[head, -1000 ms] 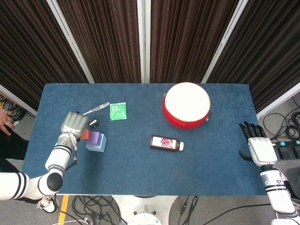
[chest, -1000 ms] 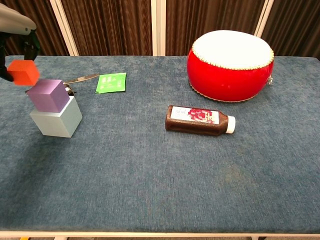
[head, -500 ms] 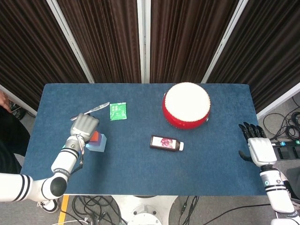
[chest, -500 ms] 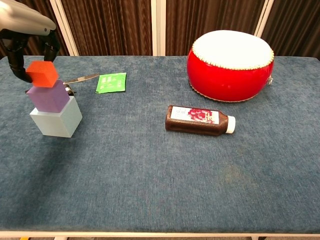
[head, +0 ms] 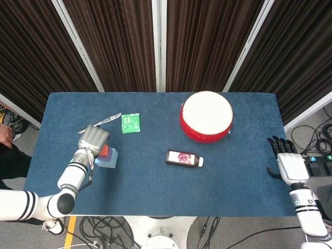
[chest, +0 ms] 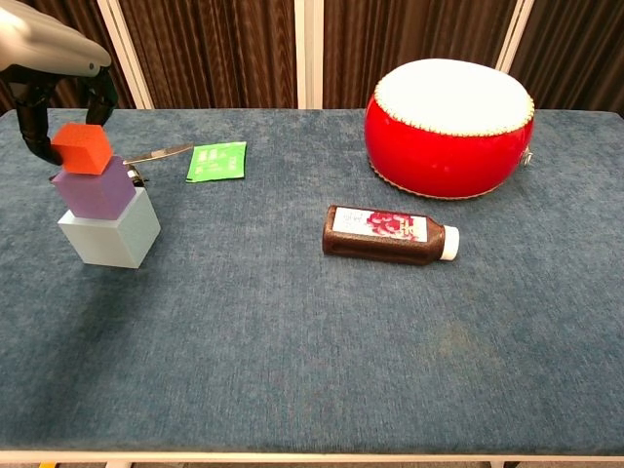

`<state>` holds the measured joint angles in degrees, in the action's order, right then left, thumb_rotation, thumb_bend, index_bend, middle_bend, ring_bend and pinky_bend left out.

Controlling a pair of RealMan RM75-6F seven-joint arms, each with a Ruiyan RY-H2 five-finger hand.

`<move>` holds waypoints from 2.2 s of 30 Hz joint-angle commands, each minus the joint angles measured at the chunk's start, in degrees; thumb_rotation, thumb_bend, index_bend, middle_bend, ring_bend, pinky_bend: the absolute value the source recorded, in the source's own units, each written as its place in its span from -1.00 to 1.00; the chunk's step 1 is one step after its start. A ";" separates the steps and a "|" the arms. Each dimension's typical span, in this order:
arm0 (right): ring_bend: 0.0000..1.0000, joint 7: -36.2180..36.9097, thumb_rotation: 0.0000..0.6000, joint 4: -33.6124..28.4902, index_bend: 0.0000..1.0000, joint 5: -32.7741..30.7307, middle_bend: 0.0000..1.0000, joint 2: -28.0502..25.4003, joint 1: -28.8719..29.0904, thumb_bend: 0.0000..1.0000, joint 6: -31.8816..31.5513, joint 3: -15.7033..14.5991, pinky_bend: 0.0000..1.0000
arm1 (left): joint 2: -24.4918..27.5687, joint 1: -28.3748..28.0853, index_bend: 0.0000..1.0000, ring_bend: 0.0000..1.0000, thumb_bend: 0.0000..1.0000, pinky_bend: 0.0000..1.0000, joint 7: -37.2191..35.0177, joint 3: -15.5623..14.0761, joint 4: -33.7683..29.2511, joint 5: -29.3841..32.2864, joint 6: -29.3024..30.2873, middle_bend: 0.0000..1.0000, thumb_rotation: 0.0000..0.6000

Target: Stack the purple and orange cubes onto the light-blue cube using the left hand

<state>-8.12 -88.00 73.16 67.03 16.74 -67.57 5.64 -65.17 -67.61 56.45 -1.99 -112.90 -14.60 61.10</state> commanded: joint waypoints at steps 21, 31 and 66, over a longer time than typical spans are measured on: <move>-1.00 -1.92 1.00 -1.16 -1.00 -0.58 -0.97 -0.03 0.04 -0.60 -0.35 0.23 -1.00 | 0.56 0.25 0.15 -0.40 -0.51 -0.18 -2.49 -0.98 1.30 -2.35 -2.44 -0.05 1.00; -1.00 -2.76 1.00 -1.73 -1.00 -0.65 -0.97 -0.03 0.12 -0.61 -0.48 0.22 -1.00 | 1.90 0.82 -0.11 -0.40 -0.52 -0.19 -4.48 -1.09 0.48 -4.44 -3.39 -0.08 1.00; -1.00 0.83 1.00 -2.95 -1.00 1.96 -0.98 -1.80 -1.37 -0.61 -4.44 0.91 -1.00 | 0.16 26.94 -0.59 -0.60 -0.71 -0.35 -15.56 -5.16 -3.94 -47.47 38.13 -0.54 1.00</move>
<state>-7.41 -90.88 74.94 65.36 15.50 -71.78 6.56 -61.54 -46.98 43.62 -4.19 -118.48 -57.37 93.71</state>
